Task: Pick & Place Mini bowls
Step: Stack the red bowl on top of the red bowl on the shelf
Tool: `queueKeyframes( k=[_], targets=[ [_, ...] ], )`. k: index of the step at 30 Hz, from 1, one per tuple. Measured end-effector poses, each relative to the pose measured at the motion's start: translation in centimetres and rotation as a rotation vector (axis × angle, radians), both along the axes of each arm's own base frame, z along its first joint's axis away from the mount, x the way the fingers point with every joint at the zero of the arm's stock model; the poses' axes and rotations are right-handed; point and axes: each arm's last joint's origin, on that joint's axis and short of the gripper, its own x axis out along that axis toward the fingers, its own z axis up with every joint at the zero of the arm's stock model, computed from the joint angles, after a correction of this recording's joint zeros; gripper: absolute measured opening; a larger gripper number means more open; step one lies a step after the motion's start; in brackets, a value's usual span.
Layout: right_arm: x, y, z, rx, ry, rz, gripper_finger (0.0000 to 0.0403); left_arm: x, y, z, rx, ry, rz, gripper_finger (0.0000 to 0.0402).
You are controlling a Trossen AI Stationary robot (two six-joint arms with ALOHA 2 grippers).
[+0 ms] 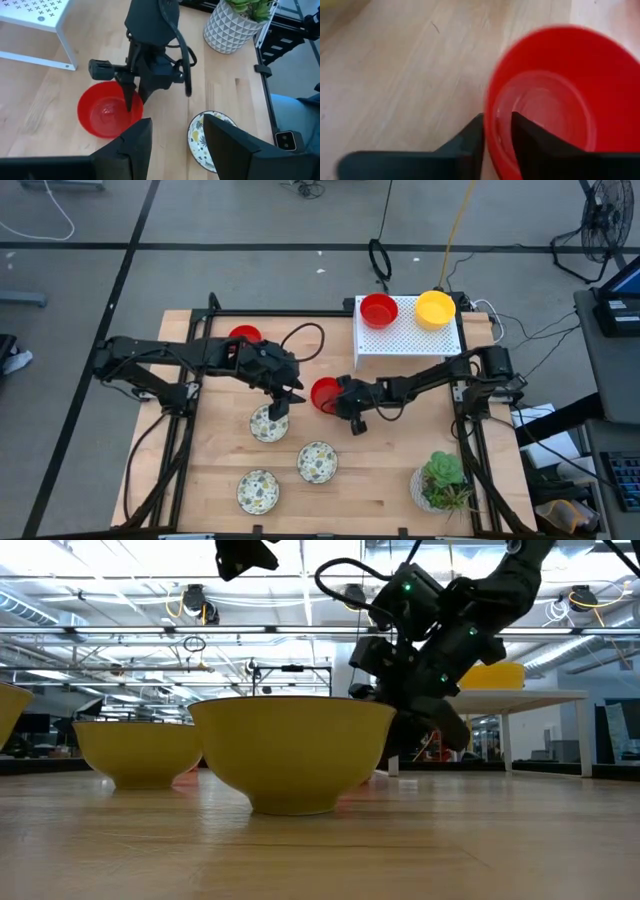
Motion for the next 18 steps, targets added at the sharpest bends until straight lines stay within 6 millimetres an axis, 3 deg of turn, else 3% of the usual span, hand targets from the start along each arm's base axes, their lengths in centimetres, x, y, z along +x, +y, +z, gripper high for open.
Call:
queueKeyframes(
  k=[3, 6, 15, 18],
  targets=[
    [-0.1, 0.0, 0.6, 0.000, -0.017, -0.002, 0.0020, 0.0, 0.0, 0.0, 0.000, 0.005, 0.000, 0.0182],
    [-0.5, -0.1, 2.5, -0.023, -0.059, -0.026, 0.0009, -0.1, 0.0, -0.2, 0.000, 0.021, 0.000, 0.0182],
    [-4.2, -0.9, 12.4, -0.092, -0.352, -0.059, 0.0002, -0.3, 0.0, -0.3, -0.002, 0.043, 0.003, 0.0182],
    [-5.9, -2.2, 15.2, -0.161, -0.451, -0.176, 0.0002, -0.3, 0.0, -0.3, 0.009, 0.042, -0.006, 0.0182]
  ],
)
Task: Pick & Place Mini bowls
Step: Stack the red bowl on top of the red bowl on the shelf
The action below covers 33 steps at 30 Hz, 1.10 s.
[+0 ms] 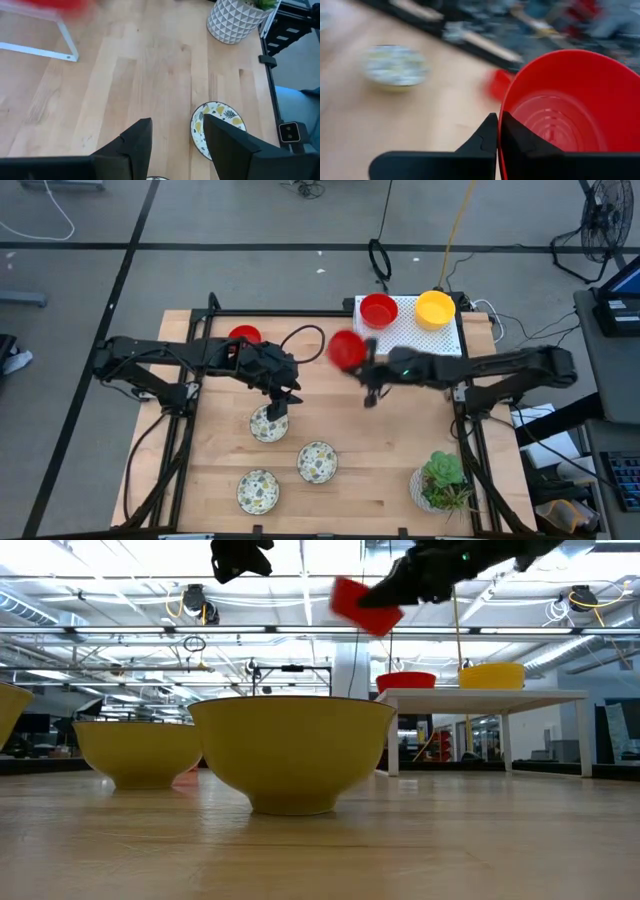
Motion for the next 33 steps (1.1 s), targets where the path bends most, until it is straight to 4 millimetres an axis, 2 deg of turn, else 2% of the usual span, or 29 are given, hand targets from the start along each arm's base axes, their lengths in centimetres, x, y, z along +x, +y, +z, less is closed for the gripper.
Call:
queueKeyframes(
  k=[3, 6, 11, 15, 20, 27, 33],
  targets=[
    [-1.5, -2.3, 1.6, -0.084, -0.046, -0.201, 0.0001, 0.0, 0.1, 0.0, 0.031, -0.003, -0.002, 0.0182],
    [-2.4, -5.5, 2.1, -0.102, -0.034, -0.371, 0.0001, 0.0, 0.2, 0.0, 0.078, -0.006, 0.010, 0.0182],
    [-3.2, -10.8, 2.3, 0.011, 0.040, -0.587, 0.0001, 0.0, 0.5, 0.0, 0.136, -0.008, 0.045, 0.0182],
    [-3.3, -13.5, 2.1, 0.122, 0.100, -0.643, 0.0001, 0.0, 0.8, 0.0, 0.136, -0.007, 0.054, 0.0182],
    [-2.9, -15.1, 1.7, 0.205, 0.146, -0.674, 0.0000, 0.0, 1.3, 0.0, 0.136, -0.005, 0.073, 0.0182],
    [-2.7, -14.9, 1.5, 0.246, 0.165, -0.603, 0.0000, 0.0, 2.3, 0.0, 0.175, -0.001, 0.071, 0.0182],
    [-2.9, -14.7, 1.1, 0.286, 0.195, -0.619, 0.0000, -0.1, 3.6, 0.0, 0.188, 0.002, 0.101, 0.0182]
  ],
)
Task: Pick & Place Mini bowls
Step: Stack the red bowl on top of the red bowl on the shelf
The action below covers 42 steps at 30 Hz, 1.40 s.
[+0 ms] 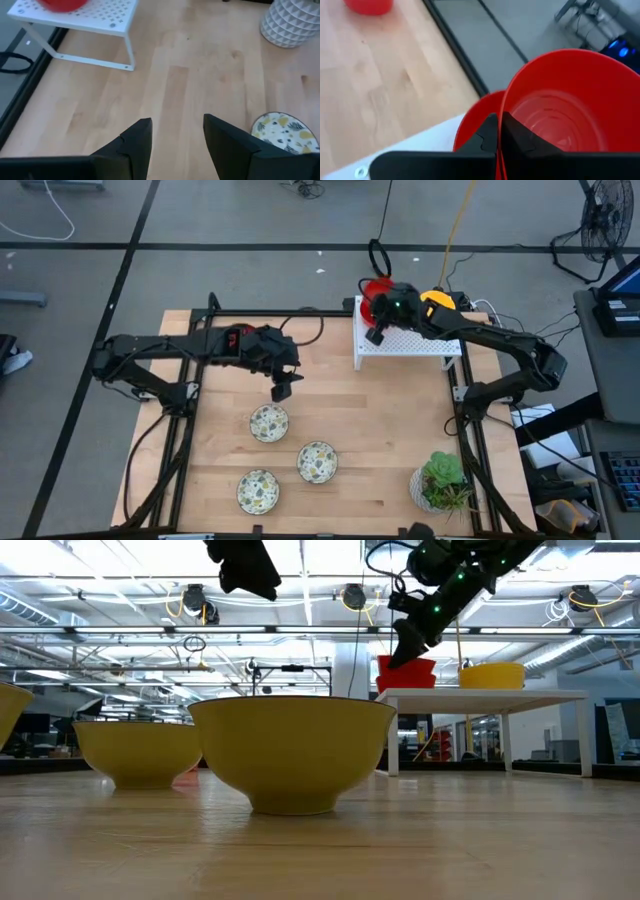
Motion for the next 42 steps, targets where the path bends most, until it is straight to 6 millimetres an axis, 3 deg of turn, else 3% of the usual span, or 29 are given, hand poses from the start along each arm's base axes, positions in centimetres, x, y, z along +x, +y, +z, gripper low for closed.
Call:
queueKeyframes(
  k=[16, 23, 33, 42],
  targets=[
    [0.1, 0.6, -0.4, 0.104, -0.018, 0.018, 0.0012, -0.3, 1.4, -0.1, -0.016, 0.015, 0.061, 0.0182],
    [-0.1, 0.8, -0.2, 0.118, -0.032, 0.023, 0.0048, -0.7, 1.5, -0.5, 0.022, 0.071, 0.106, 0.0182],
    [-2.6, 2.6, 3.8, 0.027, -0.158, 0.042, 0.0143, -2.1, 2.9, -1.3, 0.171, 0.241, 0.282, 0.0182],
    [-3.9, 5.8, 6.5, -0.017, -0.262, 0.128, 0.0152, -4.1, 7.0, -5.4, 0.123, 0.391, 0.414, 0.0182]
  ],
)
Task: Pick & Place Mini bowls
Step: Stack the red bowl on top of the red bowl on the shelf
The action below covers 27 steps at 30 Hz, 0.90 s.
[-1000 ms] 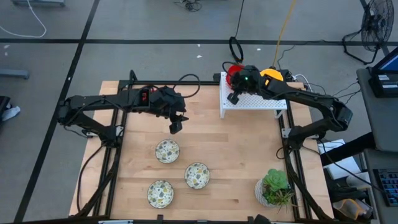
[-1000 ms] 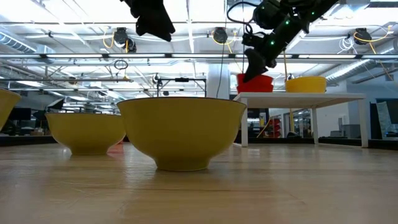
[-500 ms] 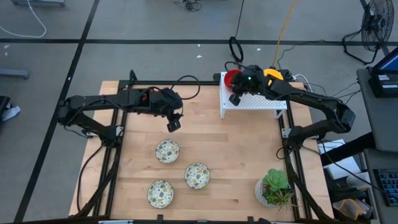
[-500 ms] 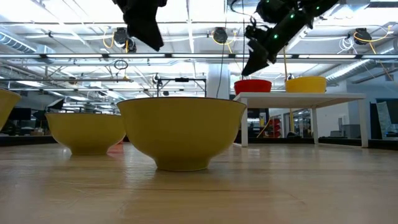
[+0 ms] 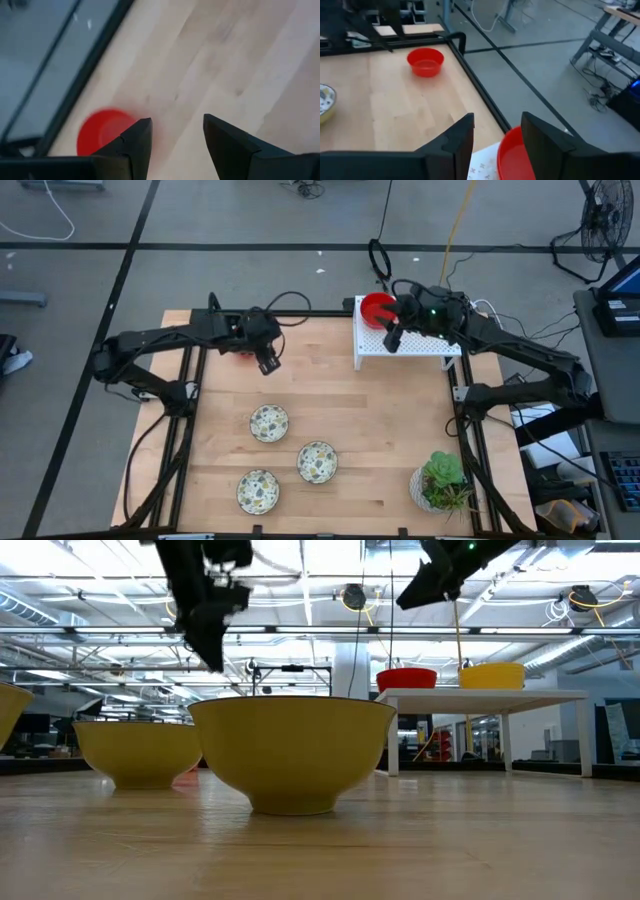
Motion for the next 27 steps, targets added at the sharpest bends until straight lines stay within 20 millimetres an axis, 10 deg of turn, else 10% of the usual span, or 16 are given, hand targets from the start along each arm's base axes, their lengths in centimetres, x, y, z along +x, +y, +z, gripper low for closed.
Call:
queueKeyframes(
  k=[12, 27],
  targets=[
    [0.0, 0.9, 0.3, -0.009, -0.011, 0.034, 0.0148, -4.2, 4.7, -7.1, -0.083, 0.055, 0.290, 0.0182],
    [0.0, 0.9, 0.3, -0.009, -0.012, 0.033, 0.0145, -5.7, 5.2, -11.3, -0.156, -0.032, 0.297, 0.0182]
  ],
)
